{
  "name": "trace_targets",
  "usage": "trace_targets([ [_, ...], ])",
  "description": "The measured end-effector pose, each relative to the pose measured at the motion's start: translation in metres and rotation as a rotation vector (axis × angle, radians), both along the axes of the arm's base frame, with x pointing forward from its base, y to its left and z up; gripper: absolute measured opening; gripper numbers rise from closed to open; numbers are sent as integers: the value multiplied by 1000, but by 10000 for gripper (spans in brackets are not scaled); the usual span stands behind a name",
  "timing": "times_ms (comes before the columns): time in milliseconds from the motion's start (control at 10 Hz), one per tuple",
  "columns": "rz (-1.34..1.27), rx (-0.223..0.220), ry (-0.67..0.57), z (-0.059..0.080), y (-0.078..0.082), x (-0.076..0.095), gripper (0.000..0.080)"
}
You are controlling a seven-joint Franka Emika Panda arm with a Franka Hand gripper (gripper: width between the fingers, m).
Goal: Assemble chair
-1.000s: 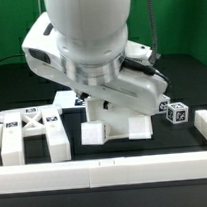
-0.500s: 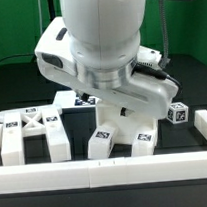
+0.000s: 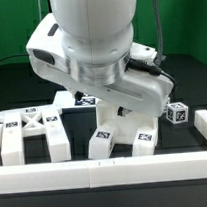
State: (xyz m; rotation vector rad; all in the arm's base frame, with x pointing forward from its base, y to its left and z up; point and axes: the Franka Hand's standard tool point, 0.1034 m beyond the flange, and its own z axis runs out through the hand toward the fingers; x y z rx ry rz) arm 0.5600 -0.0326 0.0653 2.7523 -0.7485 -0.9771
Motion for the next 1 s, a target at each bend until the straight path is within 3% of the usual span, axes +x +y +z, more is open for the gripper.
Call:
trace_targets([
  [400, 15, -22, -67, 0, 6, 13, 648],
  [500, 36, -41, -145, -2, 6, 25, 648],
  [700, 91, -69, -301, -2, 14, 29, 648],
  [1000, 241, -43, -477, 14, 9, 55, 648],
])
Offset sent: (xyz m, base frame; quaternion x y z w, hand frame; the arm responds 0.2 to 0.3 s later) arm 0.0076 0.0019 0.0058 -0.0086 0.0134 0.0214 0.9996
